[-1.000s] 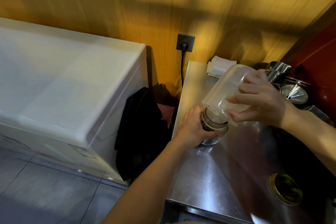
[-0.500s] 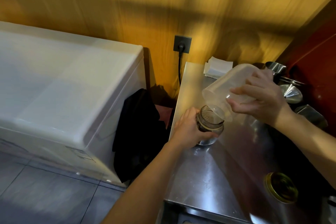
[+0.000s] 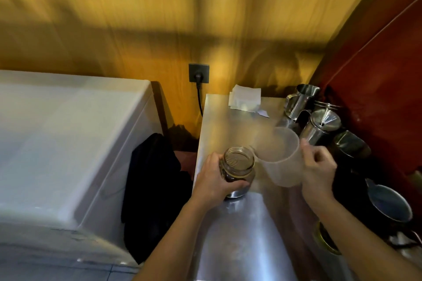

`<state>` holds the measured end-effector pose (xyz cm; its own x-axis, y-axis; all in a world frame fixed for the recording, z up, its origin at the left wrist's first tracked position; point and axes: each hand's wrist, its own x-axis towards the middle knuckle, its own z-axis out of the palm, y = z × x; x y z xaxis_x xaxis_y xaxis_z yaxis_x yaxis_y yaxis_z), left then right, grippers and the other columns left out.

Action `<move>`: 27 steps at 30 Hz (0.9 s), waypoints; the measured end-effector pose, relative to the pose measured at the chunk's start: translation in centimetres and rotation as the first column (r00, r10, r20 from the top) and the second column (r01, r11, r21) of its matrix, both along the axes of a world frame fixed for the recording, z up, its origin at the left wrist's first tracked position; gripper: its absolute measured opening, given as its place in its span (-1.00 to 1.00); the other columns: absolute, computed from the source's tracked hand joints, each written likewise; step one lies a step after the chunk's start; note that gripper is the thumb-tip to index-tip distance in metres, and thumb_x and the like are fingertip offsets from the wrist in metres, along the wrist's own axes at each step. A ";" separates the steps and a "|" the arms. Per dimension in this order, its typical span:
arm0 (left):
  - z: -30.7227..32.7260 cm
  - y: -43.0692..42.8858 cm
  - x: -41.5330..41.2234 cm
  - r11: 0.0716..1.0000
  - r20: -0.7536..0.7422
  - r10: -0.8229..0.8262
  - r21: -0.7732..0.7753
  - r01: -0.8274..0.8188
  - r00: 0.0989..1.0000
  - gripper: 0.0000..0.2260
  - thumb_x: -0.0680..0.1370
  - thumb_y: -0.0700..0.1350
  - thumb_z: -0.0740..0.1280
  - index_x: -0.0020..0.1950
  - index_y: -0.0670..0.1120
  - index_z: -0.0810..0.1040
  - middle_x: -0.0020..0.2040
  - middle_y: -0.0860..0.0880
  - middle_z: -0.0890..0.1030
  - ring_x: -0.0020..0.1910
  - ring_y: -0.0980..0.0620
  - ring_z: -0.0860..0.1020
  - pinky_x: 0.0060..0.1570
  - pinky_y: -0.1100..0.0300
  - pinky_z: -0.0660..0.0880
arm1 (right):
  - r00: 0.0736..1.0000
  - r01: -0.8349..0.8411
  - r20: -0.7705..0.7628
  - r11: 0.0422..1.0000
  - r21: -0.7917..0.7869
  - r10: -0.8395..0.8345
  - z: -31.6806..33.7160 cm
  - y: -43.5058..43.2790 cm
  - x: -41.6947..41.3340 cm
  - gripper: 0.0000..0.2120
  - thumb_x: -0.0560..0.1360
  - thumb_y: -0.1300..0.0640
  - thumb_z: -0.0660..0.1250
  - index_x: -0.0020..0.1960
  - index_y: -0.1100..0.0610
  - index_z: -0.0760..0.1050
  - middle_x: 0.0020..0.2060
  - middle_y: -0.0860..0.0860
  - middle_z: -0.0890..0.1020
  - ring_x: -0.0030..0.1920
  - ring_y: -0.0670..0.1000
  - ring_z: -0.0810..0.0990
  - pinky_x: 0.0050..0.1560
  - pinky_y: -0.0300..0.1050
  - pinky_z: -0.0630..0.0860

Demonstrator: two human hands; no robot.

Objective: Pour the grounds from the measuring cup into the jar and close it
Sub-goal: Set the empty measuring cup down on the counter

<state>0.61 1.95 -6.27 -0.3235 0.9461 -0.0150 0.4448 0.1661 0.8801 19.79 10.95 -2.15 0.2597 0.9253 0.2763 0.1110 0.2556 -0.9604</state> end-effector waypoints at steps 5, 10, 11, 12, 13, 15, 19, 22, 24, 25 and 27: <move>-0.2 0.0 0.0 1.000 0.001 0.016 -0.018 -0.016 1.000 -0.40 0.05 0.33 0.48 -0.04 0.23 0.30 0.04 0.12 0.51 0.11 0.05 0.50 0.15 -0.06 0.50 | 0.997 0.075 -0.001 0.990 -0.117 -0.076 -3.4 -0.7 0.2 -0.70 0.53 0.06 0.22 -0.35 0.09 0.32 -0.43 -0.01 0.44 -0.40 -0.07 0.40 -0.53 -0.43 0.32; -0.2 0.2 -0.1 1.000 0.033 0.011 -0.007 -0.011 0.999 -0.40 0.07 0.26 0.53 -0.03 0.20 0.32 0.06 0.04 0.55 0.12 -0.01 0.53 0.15 -0.11 0.51 | 0.991 0.110 0.094 0.979 -0.171 -0.095 -5.4 -1.1 0.2 -0.73 0.56 0.04 0.17 -0.13 0.26 0.37 -0.23 0.19 0.51 -0.22 0.09 0.47 -0.26 -0.09 0.39; -0.2 0.2 -0.1 1.000 0.041 0.012 -0.009 -0.011 0.999 -0.39 0.07 0.24 0.54 -0.02 0.19 0.32 0.07 0.03 0.56 0.12 -0.01 0.54 0.15 -0.11 0.51 | 0.994 0.092 0.081 0.980 -0.175 -0.079 -5.5 -1.3 0.2 -0.76 0.56 0.05 0.15 -0.11 0.24 0.36 -0.22 0.19 0.51 -0.21 0.09 0.48 -0.25 -0.10 0.40; -0.3 0.2 -0.1 1.000 0.044 0.012 -0.012 -0.011 0.999 -0.39 0.07 0.23 0.55 -0.02 0.20 0.32 0.07 0.04 0.56 0.13 0.00 0.54 0.15 -0.10 0.52 | 0.996 0.072 0.070 0.982 -0.175 -0.060 -5.7 -1.5 0.4 -0.78 0.57 0.05 0.14 -0.10 0.21 0.35 -0.22 0.17 0.51 -0.22 0.08 0.49 -0.28 -0.14 0.43; -0.3 0.2 -0.2 1.000 0.046 0.010 -0.012 -0.010 0.999 -0.39 0.08 0.23 0.55 -0.01 0.21 0.32 0.07 0.06 0.56 0.12 0.02 0.53 0.15 -0.08 0.52 | 0.997 0.057 0.066 0.983 -0.175 -0.046 -5.9 -1.8 0.5 -0.80 0.57 0.05 0.13 -0.10 0.18 0.34 -0.25 0.12 0.52 -0.25 0.03 0.50 -0.34 -0.24 0.46; -0.2 0.1 -0.1 1.000 0.050 0.005 -0.009 -0.005 0.999 -0.39 0.08 0.25 0.54 0.00 0.23 0.32 0.07 0.09 0.54 0.12 0.05 0.53 0.15 -0.05 0.53 | 0.998 0.047 0.057 0.983 -0.176 -0.037 -6.2 -2.1 0.8 -0.84 0.57 0.05 0.13 -0.09 0.13 0.33 -0.28 -0.01 0.51 -0.31 -0.16 0.53 -0.46 -0.47 0.40; -0.3 0.1 -0.1 1.000 0.029 0.000 -0.018 0.000 1.000 -0.38 0.08 0.28 0.52 0.00 0.26 0.30 0.07 0.15 0.51 0.12 0.08 0.51 0.15 -0.01 0.54 | 0.999 0.040 0.020 0.980 -0.193 -0.037 -6.4 -2.0 1.3 -0.90 0.56 0.05 0.16 -0.05 0.08 0.35 -0.23 -0.09 0.50 -0.30 -0.28 0.52 -0.44 -0.51 0.40; -0.6 0.2 -0.2 1.000 0.024 -0.003 -0.011 0.003 1.000 -0.38 0.08 0.29 0.53 0.00 0.27 0.29 0.07 0.16 0.51 0.12 0.10 0.51 0.14 0.02 0.54 | 1.000 0.009 -0.005 0.981 -0.193 -0.010 -5.9 -2.0 1.6 -0.92 0.55 0.04 0.18 -0.02 0.05 0.35 -0.19 -0.08 0.51 -0.25 -0.19 0.52 -0.43 -0.44 0.42; -0.8 0.3 -0.3 1.000 0.017 -0.006 -0.001 0.006 1.000 -0.38 0.08 0.29 0.54 0.00 0.29 0.29 0.06 0.20 0.49 0.11 0.13 0.49 0.11 0.09 0.53 | 1.000 -0.003 0.008 0.983 -0.185 0.004 -5.4 -1.8 2.0 -0.90 0.54 0.02 0.20 -0.01 0.04 0.36 -0.17 -0.05 0.53 -0.21 -0.14 0.52 -0.34 -0.30 0.43; -0.9 0.3 -0.4 1.000 0.014 -0.005 0.006 0.005 1.000 -0.38 0.09 0.27 0.56 0.00 0.29 0.29 0.06 0.21 0.48 0.11 0.16 0.48 0.08 0.14 0.51 | 1.000 -0.012 0.015 0.984 -0.180 0.015 -5.1 -1.8 2.2 -0.89 0.53 0.02 0.21 -0.01 0.04 0.37 -0.16 -0.02 0.54 -0.19 -0.10 0.53 -0.29 -0.24 0.44; -1.1 0.5 -0.6 1.000 0.007 -0.002 0.025 0.002 1.000 -0.39 0.12 0.21 0.60 -0.01 0.29 0.29 0.06 0.20 0.47 0.09 0.22 0.47 0.03 0.25 0.46 | 0.997 -0.025 0.067 0.987 -0.160 0.036 -4.3 -1.9 2.9 -0.90 0.51 0.09 0.26 -0.01 0.09 0.40 -0.14 0.06 0.55 -0.19 -0.08 0.52 -0.24 -0.23 0.44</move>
